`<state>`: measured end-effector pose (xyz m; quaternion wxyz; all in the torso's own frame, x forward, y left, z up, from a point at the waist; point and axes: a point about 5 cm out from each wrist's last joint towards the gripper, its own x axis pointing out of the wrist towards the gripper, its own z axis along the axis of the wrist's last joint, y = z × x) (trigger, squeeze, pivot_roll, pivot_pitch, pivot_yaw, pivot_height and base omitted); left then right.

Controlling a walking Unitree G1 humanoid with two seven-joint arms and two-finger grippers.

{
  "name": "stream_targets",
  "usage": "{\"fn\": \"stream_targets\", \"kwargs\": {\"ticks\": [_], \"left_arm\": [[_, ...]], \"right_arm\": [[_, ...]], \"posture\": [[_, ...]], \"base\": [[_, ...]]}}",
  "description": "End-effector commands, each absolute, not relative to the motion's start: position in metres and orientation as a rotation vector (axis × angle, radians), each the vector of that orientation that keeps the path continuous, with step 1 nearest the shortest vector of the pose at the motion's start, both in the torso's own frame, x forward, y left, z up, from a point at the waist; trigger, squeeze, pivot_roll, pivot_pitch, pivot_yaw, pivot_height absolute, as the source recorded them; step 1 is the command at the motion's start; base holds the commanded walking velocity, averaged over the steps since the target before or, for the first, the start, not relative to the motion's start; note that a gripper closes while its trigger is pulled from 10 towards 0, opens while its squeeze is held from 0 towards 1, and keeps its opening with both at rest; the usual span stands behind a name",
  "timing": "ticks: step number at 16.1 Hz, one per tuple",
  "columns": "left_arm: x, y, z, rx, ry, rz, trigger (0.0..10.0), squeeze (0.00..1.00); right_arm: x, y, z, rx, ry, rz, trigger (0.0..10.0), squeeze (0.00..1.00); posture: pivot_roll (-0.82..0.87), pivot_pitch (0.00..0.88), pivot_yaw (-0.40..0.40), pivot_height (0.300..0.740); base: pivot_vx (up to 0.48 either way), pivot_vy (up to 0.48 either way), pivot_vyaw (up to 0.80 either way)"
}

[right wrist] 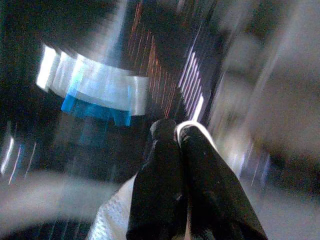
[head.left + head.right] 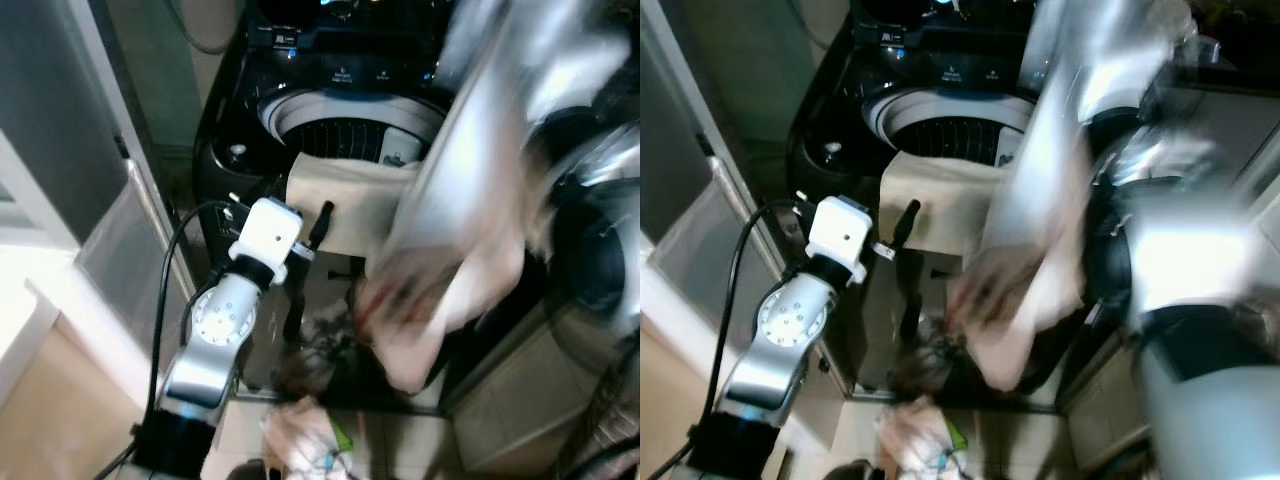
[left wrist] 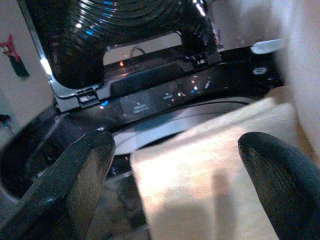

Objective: Clothes washing

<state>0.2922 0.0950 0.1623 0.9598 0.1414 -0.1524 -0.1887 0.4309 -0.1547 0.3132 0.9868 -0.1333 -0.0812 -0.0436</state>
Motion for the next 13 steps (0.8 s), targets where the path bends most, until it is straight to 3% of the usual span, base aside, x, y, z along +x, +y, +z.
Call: {"fn": "stream_targets", "kwargs": {"ticks": [1,2,5,10,13], "left_arm": [[0.290,0.095,0.161,0.283,-0.304,-0.380,10.0,0.00],[0.288,0.095,0.160,0.282,-0.299,-0.391,10.0,0.00],[0.288,0.096,0.159,0.285,-0.288,-0.388,10.0,0.00],[0.286,0.097,0.158,0.288,-0.270,-0.370,10.0,0.00],[0.285,0.095,0.158,0.271,-0.261,-0.395,10.0,0.00]], "right_arm": [[0.431,-0.156,0.323,-0.217,-0.176,-0.091,10.0,0.00],[0.431,-0.152,0.287,-0.160,-0.069,-0.079,10.0,0.00],[0.431,-0.146,0.282,-0.136,-0.063,-0.058,10.0,0.00],[0.428,-0.128,0.309,-0.114,-0.244,0.151,10.0,0.00],[0.415,-0.127,0.362,-0.041,-0.436,0.395,10.0,0.00]], "posture": [[0.04,0.000,-0.035,0.732],[0.05,0.000,-0.031,0.732],[0.05,0.000,-0.034,0.732],[0.05,0.000,-0.048,0.732],[0.02,0.000,-0.033,0.732]], "base": [[0.000,0.000,0.00],[0.000,0.000,0.00],[0.000,0.000,0.00],[0.000,0.000,0.00],[0.000,0.000,0.00]]}}
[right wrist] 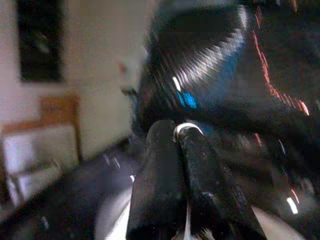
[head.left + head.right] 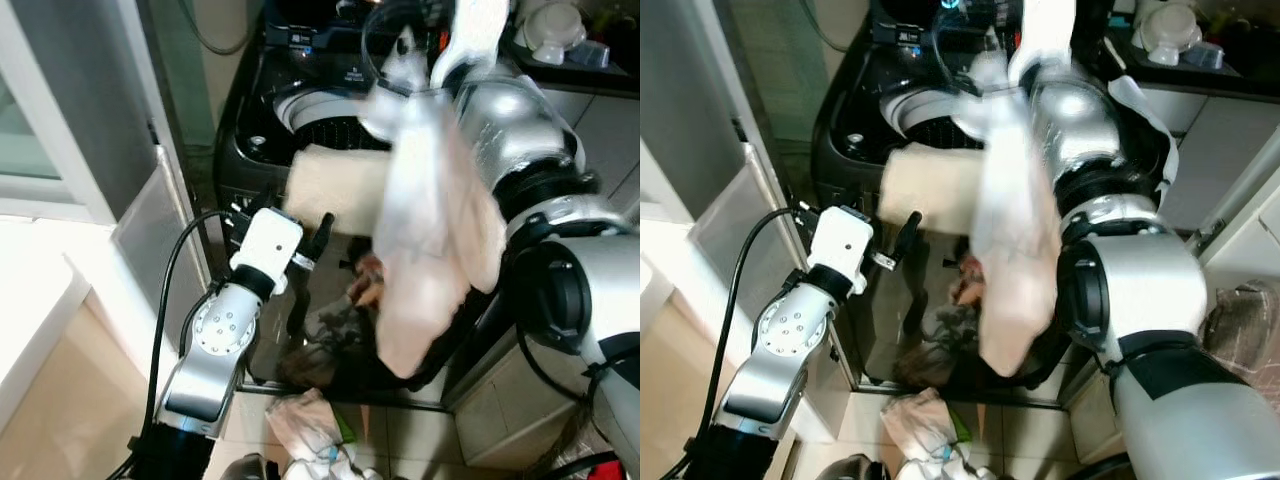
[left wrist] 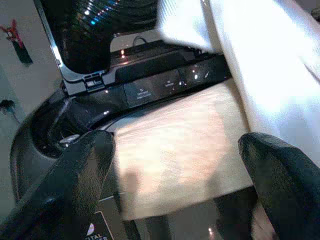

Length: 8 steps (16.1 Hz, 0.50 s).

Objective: Clothes washing

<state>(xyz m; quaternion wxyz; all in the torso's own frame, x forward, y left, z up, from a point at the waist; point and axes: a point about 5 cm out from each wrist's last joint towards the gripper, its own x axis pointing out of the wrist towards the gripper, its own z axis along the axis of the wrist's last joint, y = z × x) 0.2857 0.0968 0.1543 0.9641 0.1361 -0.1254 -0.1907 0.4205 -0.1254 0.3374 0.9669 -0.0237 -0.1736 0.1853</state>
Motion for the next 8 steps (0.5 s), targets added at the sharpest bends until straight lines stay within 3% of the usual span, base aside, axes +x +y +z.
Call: {"fn": "stream_targets", "kwargs": {"ticks": [1,3,6,8], "left_arm": [[0.286,0.093,0.159,0.273,-0.261,-0.402,10.0,0.00],[0.289,0.089,0.161,0.277,-0.262,-0.420,10.0,0.00],[0.290,0.087,0.162,0.265,-0.267,-0.425,10.0,0.00],[0.289,0.087,0.161,0.249,-0.265,-0.414,10.0,0.00]], "right_arm": [[0.412,-0.131,0.381,-0.018,-0.479,0.387,10.0,0.00],[0.404,-0.149,0.427,0.020,-0.575,0.248,10.0,0.00],[0.386,-0.152,0.476,0.017,-0.668,0.277,10.0,0.00],[0.387,-0.166,0.476,-0.008,-0.676,0.169,10.0,0.00]], "posture": [[0.01,0.000,-0.028,0.732],[0.00,0.000,-0.021,0.732],[0.01,0.000,-0.044,0.732],[0.02,0.000,-0.050,0.732]], "base": [[0.000,0.000,0.00],[0.000,0.000,0.00],[0.000,0.000,0.00],[0.000,0.000,0.00]]}}
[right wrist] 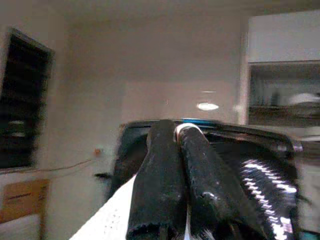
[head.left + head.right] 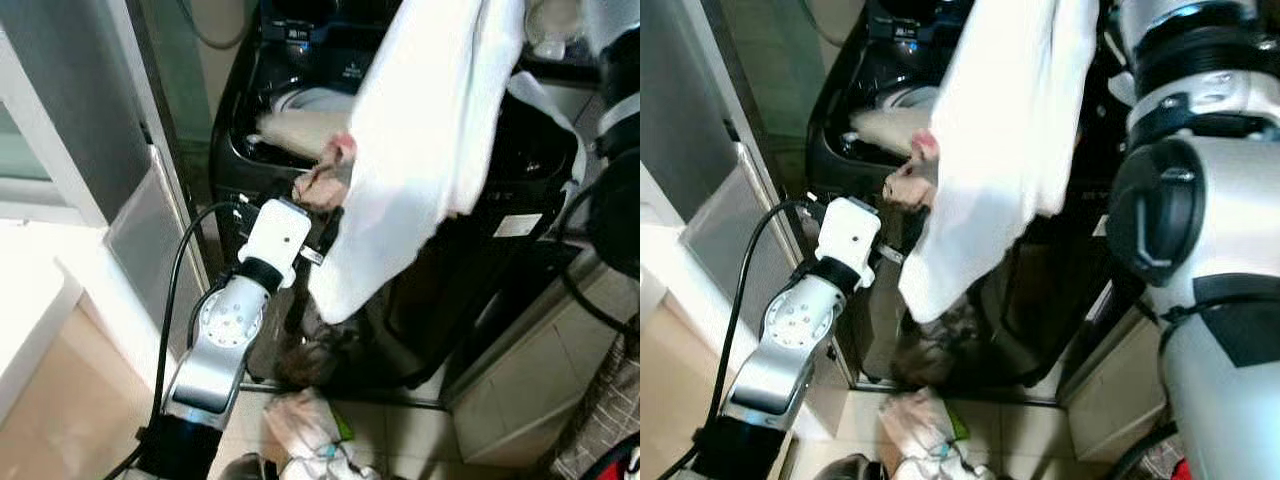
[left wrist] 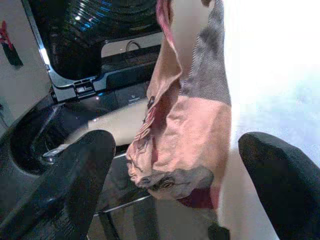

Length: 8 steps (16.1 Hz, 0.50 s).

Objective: Clothes washing

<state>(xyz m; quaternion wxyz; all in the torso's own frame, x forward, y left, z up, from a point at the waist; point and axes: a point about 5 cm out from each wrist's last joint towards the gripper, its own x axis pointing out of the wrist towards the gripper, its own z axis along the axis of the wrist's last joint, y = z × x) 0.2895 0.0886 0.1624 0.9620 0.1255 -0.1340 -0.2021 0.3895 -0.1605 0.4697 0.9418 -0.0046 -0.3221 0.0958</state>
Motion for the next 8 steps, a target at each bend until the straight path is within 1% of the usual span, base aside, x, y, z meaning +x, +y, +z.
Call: {"fn": "stream_targets", "kwargs": {"ticks": [1,3,8], "left_arm": [[0.2881,0.0870,0.1612,0.249,-0.264,-0.413,10.0,0.00],[0.2878,0.0881,0.1611,0.250,-0.262,-0.411,10.0,0.00],[0.2889,0.0902,0.1612,0.253,-0.258,-0.405,10.0,0.00]], "right_arm": [[0.3868,-0.1725,0.4742,-0.060,-0.699,0.075,10.0,0.00],[0.3883,-0.1714,0.4700,-0.077,-0.704,0.065,10.0,0.00],[0.3839,-0.1640,0.4726,-0.107,-0.795,0.061,10.0,0.00]], "posture": [[0.02,0.000,-0.050,0.732],[0.03,0.000,-0.052,0.732],[0.03,0.000,-0.043,0.732]], "base": [[0.000,0.000,0.00],[0.000,0.000,0.00],[0.000,0.000,0.00]]}}
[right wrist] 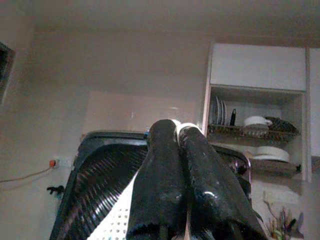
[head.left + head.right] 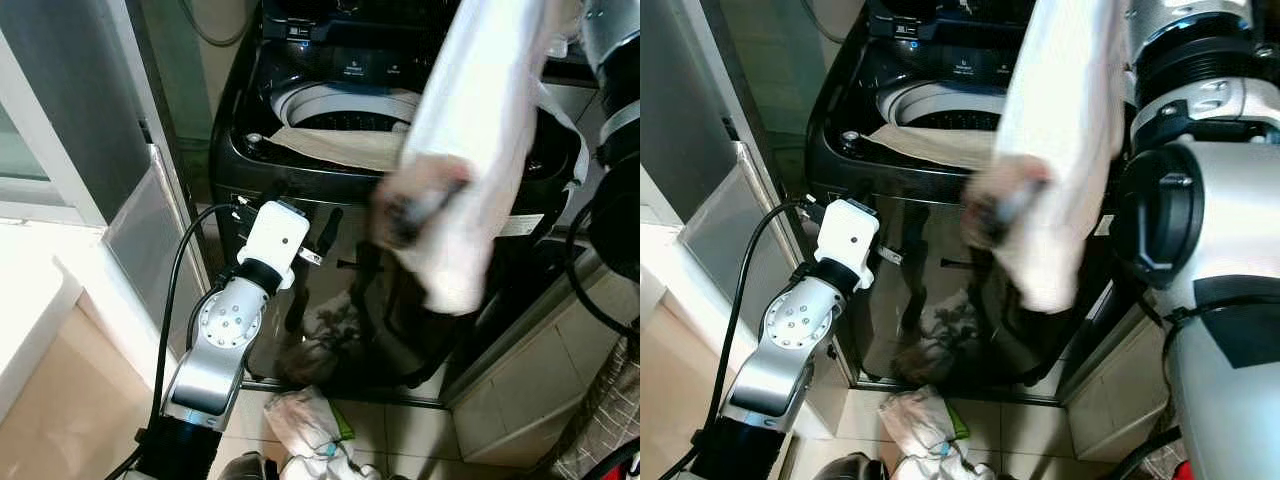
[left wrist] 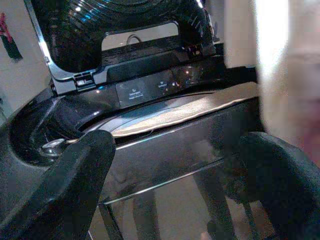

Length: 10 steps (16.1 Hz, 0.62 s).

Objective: Clothes washing

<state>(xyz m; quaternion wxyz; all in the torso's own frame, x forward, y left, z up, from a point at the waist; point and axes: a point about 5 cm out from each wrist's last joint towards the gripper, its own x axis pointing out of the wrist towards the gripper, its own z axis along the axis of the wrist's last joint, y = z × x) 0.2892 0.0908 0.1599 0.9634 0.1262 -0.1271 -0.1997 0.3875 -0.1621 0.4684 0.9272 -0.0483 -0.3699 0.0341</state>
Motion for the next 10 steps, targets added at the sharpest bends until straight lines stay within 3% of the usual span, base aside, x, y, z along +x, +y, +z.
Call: {"fn": "stream_targets", "kwargs": {"ticks": [1,6,10], "left_arm": [[0.289,0.090,0.161,0.255,-0.258,-0.404,10.0,0.00],[0.290,0.087,0.164,0.253,-0.275,-0.430,10.0,0.00],[0.287,0.082,0.169,0.266,-0.322,-0.482,10.0,0.00]], "right_arm": [[0.382,-0.164,0.474,-0.116,-0.825,0.030,10.0,0.00],[0.375,-0.156,0.492,-0.152,-0.898,-0.095,10.0,0.00],[0.378,-0.149,0.496,-0.269,-0.823,-0.194,10.0,0.00]], "posture": [[0.03,0.000,-0.043,0.732],[0.02,0.000,-0.019,0.732],[0.03,0.000,-0.027,0.732]], "base": [[0.000,0.000,0.00],[0.000,0.000,0.00],[0.349,0.301,0.00]]}}
